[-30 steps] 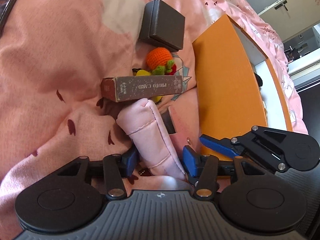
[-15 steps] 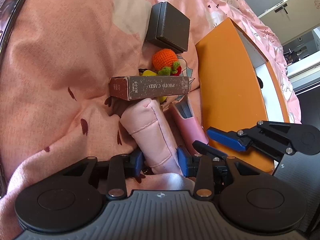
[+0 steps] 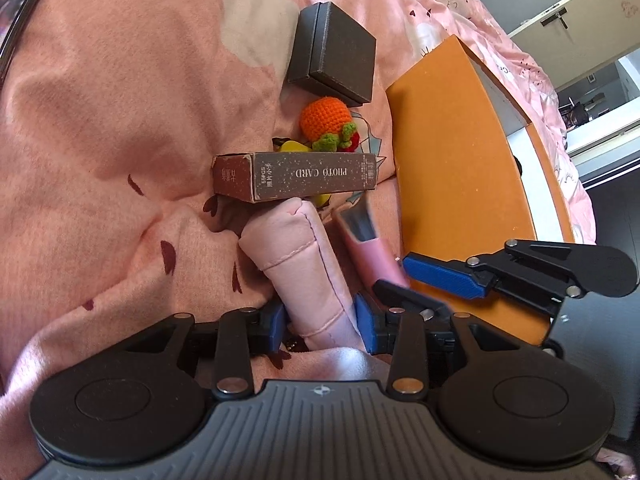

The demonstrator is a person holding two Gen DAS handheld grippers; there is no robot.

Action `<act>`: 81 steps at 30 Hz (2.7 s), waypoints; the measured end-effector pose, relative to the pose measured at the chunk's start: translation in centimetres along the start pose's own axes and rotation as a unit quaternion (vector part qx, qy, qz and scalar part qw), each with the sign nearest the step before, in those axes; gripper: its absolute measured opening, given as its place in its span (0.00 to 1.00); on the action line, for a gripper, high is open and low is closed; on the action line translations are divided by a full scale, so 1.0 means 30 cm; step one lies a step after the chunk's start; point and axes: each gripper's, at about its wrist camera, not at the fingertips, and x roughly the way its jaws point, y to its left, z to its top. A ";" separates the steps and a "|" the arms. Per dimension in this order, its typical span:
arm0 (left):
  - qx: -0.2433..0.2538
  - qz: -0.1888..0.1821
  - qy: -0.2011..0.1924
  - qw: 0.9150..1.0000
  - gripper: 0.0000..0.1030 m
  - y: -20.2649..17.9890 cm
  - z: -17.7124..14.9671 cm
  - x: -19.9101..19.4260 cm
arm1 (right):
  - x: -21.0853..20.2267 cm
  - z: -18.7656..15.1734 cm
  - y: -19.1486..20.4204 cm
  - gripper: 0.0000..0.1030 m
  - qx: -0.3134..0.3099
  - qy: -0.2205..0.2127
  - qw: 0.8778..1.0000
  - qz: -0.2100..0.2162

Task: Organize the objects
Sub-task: 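Grasp the pink pouch with the left gripper while the right grips the pink wallet, then carry the pouch and wallet into the orange box with both grippers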

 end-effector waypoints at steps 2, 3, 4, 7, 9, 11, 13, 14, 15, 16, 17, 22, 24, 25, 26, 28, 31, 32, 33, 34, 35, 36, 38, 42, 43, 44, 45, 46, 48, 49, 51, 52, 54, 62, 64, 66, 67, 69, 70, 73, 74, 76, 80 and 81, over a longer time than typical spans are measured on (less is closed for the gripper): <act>-0.002 -0.001 0.001 1.000 0.43 0.002 0.000 0.000 | 0.018 -0.001 0.023 0.35 -0.015 0.009 1.000 -0.007; -0.004 0.000 0.001 1.000 0.43 0.003 0.001 0.001 | 0.027 -0.001 0.031 0.34 -0.020 0.014 1.000 -0.008; -0.006 0.000 0.003 1.000 0.43 0.006 0.002 0.002 | 0.036 -0.003 0.033 0.34 -0.018 0.015 1.000 -0.009; -0.019 -0.004 0.002 1.000 0.43 0.016 0.007 0.002 | 0.054 0.000 0.029 0.33 -0.008 0.014 1.000 -0.012; -0.034 -0.006 -0.001 0.999 0.43 0.025 0.009 0.001 | 0.074 0.003 0.045 0.34 -0.015 0.016 0.999 -0.026; -0.047 -0.001 0.000 0.999 0.41 0.037 0.012 0.005 | 0.081 0.007 0.070 0.34 -0.013 0.013 0.999 -0.039; -0.048 -0.002 0.001 0.999 0.41 0.039 0.010 0.003 | 0.074 0.005 0.072 0.34 -0.010 0.011 0.999 -0.042; -0.045 0.000 0.000 0.999 0.41 0.036 0.010 0.002 | 0.073 0.001 0.070 0.34 -0.008 0.009 0.999 -0.043; -0.042 0.000 -0.001 0.999 0.41 0.034 0.009 0.001 | 0.073 -0.002 0.069 0.33 -0.004 0.007 0.999 -0.045; -0.041 -0.001 -0.003 0.999 0.41 0.032 0.009 -0.002 | 0.067 -0.006 0.067 0.32 0.000 0.005 0.999 -0.048; -0.040 -0.002 -0.004 0.999 0.41 0.034 0.008 -0.007 | 0.056 -0.012 0.066 0.27 0.006 -0.001 0.999 -0.052; -0.027 -0.001 -0.010 1.000 0.36 0.019 0.001 -0.022 | -0.032 -0.031 0.014 0.18 0.050 -0.035 0.997 -0.054; -0.014 -0.001 -0.017 1.000 0.35 -0.003 -0.002 -0.033 | -0.067 -0.033 -0.012 0.17 0.067 -0.043 0.996 -0.039; -0.007 -0.001 -0.020 1.000 0.35 -0.013 -0.002 -0.043 | -0.084 -0.036 -0.021 0.17 0.071 -0.046 0.996 -0.031; 0.002 0.000 -0.023 1.000 0.35 -0.022 -0.002 -0.055 | -0.100 -0.040 -0.030 0.16 0.075 -0.050 0.996 -0.023; 0.017 0.002 -0.031 0.999 0.34 -0.039 -0.005 -0.082 | -0.129 -0.051 -0.052 0.16 0.088 -0.055 0.995 -0.009; 0.032 -0.001 -0.039 0.999 0.33 -0.062 -0.006 -0.123 | -0.183 -0.073 -0.083 0.16 0.111 -0.071 0.991 0.000; 0.038 -0.003 -0.043 0.998 0.33 -0.071 -0.006 -0.140 | -0.201 -0.081 -0.097 0.16 0.119 -0.079 0.990 0.002; 0.045 -0.003 -0.047 0.998 0.33 -0.081 -0.006 -0.156 | -0.218 -0.090 -0.120 0.16 0.131 -0.087 0.988 0.006; 0.052 -0.005 -0.053 0.997 0.33 -0.098 -0.004 -0.168 | -0.233 -0.100 -0.142 0.16 0.145 -0.095 0.985 0.013; 0.058 -0.006 -0.058 0.997 0.33 -0.107 -0.005 -0.185 | -0.257 -0.105 -0.168 0.16 0.163 -0.108 0.980 0.026; 0.065 -0.009 -0.063 0.996 0.33 -0.122 -0.004 -0.200 | -0.272 -0.116 -0.192 0.16 0.181 -0.118 0.976 0.040; 0.075 -0.019 -0.072 0.994 0.32 -0.146 0.004 -0.236 | -0.289 -0.129 -0.233 0.16 0.226 -0.137 0.962 0.074; 0.089 -0.037 -0.082 0.992 0.32 -0.184 0.039 -0.303 | -0.361 -0.153 -0.306 0.16 0.286 -0.178 0.935 0.111; 0.091 -0.044 -0.083 0.991 0.32 -0.193 0.051 -0.318 | -0.377 -0.158 -0.324 0.16 0.295 -0.190 0.929 0.115; 0.095 -0.049 -0.085 0.991 0.32 -0.207 0.064 -0.332 | -0.393 -0.159 -0.337 0.16 0.303 -0.200 0.924 0.118; 0.103 -0.053 -0.087 0.989 0.32 -0.220 0.074 -0.349 | -0.410 -0.161 -0.352 0.16 0.310 -0.211 0.919 0.120; 0.112 -0.058 -0.089 0.988 0.32 -0.246 0.091 -0.360 | -0.428 -0.162 -0.368 0.16 0.319 -0.223 0.913 0.122; 0.131 -0.069 -0.092 0.985 0.32 -0.290 0.122 -0.384 | -0.469 -0.174 -0.404 0.16 0.333 -0.246 0.903 0.117; 0.142 -0.076 -0.091 0.983 0.32 -0.314 0.139 -0.395 | -0.493 -0.183 -0.423 0.16 0.342 -0.256 0.897 0.112; 0.161 -0.087 -0.084 0.980 0.32 -0.364 0.176 -0.400 | -0.519 -0.198 -0.459 0.16 0.357 -0.271 0.889 0.094; 0.169 -0.090 -0.076 0.978 0.32 -0.389 0.193 -0.397 | -0.524 -0.203 -0.475 0.16 0.365 -0.274 0.886 0.082; 0.185 -0.098 -0.054 0.976 0.32 -0.438 0.229 -0.369 | -0.519 -0.223 -0.504 0.16 0.380 -0.275 0.881 0.064; 0.248 -0.070 0.048 0.965 0.32 -0.639 0.332 -0.135 | -0.391 -0.345 -0.614 0.16 0.466 -0.251 0.848 0.042; 0.258 -0.048 0.078 0.962 0.32 -0.662 0.348 -0.062 | -0.351 -0.372 -0.640 0.16 0.486 -0.245 0.837 0.051; 0.273 -0.016 0.101 0.956 0.32 -0.681 0.358 0.003 | -0.311 -0.394 -0.660 0.16 0.503 -0.239 0.828 0.061; 0.281 -0.001 0.109 0.953 0.32 -0.691 0.362 0.030 | -0.289 -0.399 -0.670 0.15 0.508 -0.236 0.826 0.066; 0.300 0.026 0.125 0.945 0.32 -0.712 0.367 0.074 | -0.251 -0.399 -0.680 0.15 0.512 -0.229 0.824 0.076; 0.304 0.039 0.131 0.943 0.32 -0.718 0.370 0.094 | -0.231 -0.393 -0.684 0.15 0.512 -0.226 0.825 0.082; 0.318 0.079 0.150 0.933 0.32 -0.736 0.380 0.144 | -0.185 -0.373 -0.688 0.15 0.507 -0.216 0.830 0.090; 0.320 0.091 0.159 0.929 0.33 -0.738 0.385 0.160 | -0.169 -0.369 -0.688 0.15 0.505 -0.213 0.832 0.093; 0.324 0.106 0.171 0.925 0.33 -0.740 0.390 0.183 | -0.141 -0.363 -0.694 0.15 0.503 -0.208 0.832 0.105; 0.316 0.123 0.183 0.923 0.33 -0.748 0.413 0.222 | -0.099 -0.344 -0.708 0.15 0.498 -0.199 0.836 0.115; 0.313 0.128 0.185 0.923 0.34 -0.751 0.420 0.235 | -0.088 -0.338 -0.713 0.15 0.497 -0.196 0.838 0.115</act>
